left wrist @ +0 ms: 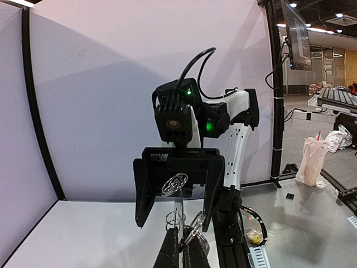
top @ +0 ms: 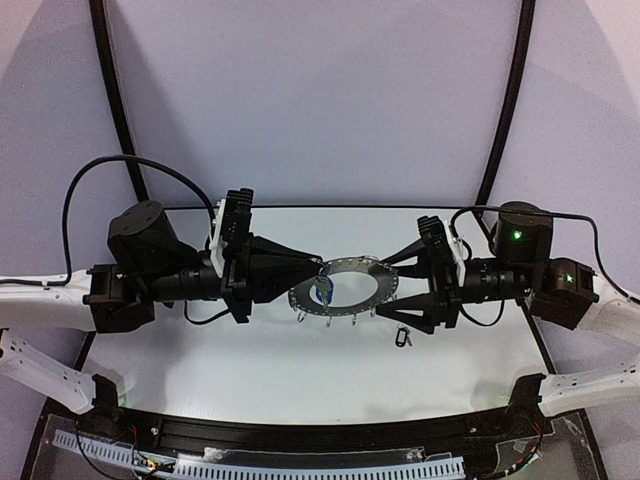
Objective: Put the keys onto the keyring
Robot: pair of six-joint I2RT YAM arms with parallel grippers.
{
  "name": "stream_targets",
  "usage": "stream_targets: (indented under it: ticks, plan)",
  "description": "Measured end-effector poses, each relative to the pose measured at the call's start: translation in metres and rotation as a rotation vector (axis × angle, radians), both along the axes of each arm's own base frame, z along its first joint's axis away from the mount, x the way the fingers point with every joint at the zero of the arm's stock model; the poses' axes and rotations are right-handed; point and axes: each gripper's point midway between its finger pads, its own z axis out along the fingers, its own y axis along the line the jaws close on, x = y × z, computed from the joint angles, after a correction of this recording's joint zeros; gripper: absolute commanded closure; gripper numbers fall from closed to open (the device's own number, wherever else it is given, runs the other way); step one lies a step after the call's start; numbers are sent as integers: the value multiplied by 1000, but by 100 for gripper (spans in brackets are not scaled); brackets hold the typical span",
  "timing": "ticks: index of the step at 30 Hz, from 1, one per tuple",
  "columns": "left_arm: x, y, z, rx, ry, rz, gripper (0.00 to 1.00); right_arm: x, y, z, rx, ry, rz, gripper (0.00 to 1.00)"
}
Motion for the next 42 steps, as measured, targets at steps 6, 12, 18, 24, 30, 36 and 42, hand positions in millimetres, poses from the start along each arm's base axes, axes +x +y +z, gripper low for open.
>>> stream_targets:
  ticks: [6,12,18,24,30,36,42]
  plan:
    - [-2,0,-3,7,1,-12,99,-8,3,15,31,-29,56,46]
    - [-2,0,-3,7,2,-13,99,-12,9,22,42,-35,102,80]
    - [-2,0,-3,7,8,-14,99,-14,15,20,25,-44,136,100]
    - [-1,0,-4,7,15,-9,68,-13,12,22,0,-107,138,100]
    - [5,5,-7,11,39,43,21,-2,4,21,-55,-291,82,100]
    - [18,24,-12,22,94,153,1,-2,-11,30,-82,-542,64,100]
    - [45,39,-28,55,197,327,2,-7,-20,37,-99,-663,84,100]
